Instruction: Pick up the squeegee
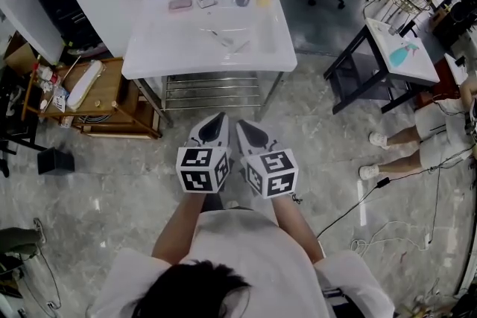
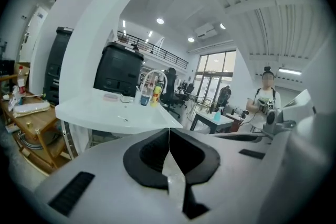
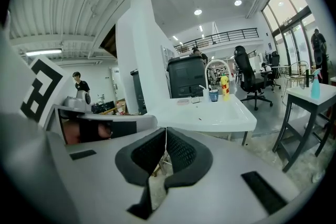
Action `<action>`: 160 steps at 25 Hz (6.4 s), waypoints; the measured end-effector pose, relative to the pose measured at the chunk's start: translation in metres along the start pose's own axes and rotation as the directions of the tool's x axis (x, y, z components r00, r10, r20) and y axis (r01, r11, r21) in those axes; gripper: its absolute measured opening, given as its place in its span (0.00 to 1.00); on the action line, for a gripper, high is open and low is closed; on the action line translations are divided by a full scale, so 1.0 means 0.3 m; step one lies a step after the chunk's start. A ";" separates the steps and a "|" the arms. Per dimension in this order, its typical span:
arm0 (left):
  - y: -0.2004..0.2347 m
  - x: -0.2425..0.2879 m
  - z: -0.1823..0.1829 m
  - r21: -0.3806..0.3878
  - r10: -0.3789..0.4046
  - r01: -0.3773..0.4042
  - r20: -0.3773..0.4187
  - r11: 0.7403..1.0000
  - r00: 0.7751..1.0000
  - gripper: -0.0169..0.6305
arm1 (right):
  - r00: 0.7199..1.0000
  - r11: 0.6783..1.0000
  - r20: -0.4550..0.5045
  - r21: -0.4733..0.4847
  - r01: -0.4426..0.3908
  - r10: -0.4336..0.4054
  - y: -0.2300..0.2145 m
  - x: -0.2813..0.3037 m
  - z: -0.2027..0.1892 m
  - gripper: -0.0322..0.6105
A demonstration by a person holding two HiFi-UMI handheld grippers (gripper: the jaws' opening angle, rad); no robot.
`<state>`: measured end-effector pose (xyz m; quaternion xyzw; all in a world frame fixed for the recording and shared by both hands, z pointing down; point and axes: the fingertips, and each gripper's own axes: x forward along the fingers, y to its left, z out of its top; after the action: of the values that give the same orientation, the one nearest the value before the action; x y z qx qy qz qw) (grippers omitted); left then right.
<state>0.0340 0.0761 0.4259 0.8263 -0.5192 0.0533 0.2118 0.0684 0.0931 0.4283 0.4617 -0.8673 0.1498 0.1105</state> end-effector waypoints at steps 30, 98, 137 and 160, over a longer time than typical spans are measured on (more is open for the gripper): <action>0.391 0.419 0.207 -0.004 -0.034 0.034 -0.081 0.999 0.996 0.07 | 0.994 0.996 -0.072 0.045 0.081 -0.078 -0.197 0.562 0.184 0.09; 0.800 1.138 0.341 0.012 -0.008 0.011 -0.239 1.000 0.971 0.07 | 0.958 0.990 -0.271 0.084 0.117 -0.091 -0.651 1.312 0.254 0.09; 0.861 1.477 0.181 -0.049 0.036 -0.063 -0.436 0.997 0.899 0.06 | 0.811 0.947 -0.584 0.254 0.195 -0.011 -1.066 1.543 -0.131 0.40; 0.883 1.562 0.152 -0.051 0.045 -0.081 -0.488 0.995 0.872 0.07 | 0.696 0.832 -0.717 0.371 0.413 -0.026 -1.208 1.543 -0.367 0.44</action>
<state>0.0080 -0.4322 0.6072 0.7612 -0.4775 0.2477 0.3623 0.1223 -0.4142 0.7409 0.4891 -0.6283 0.5163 0.3155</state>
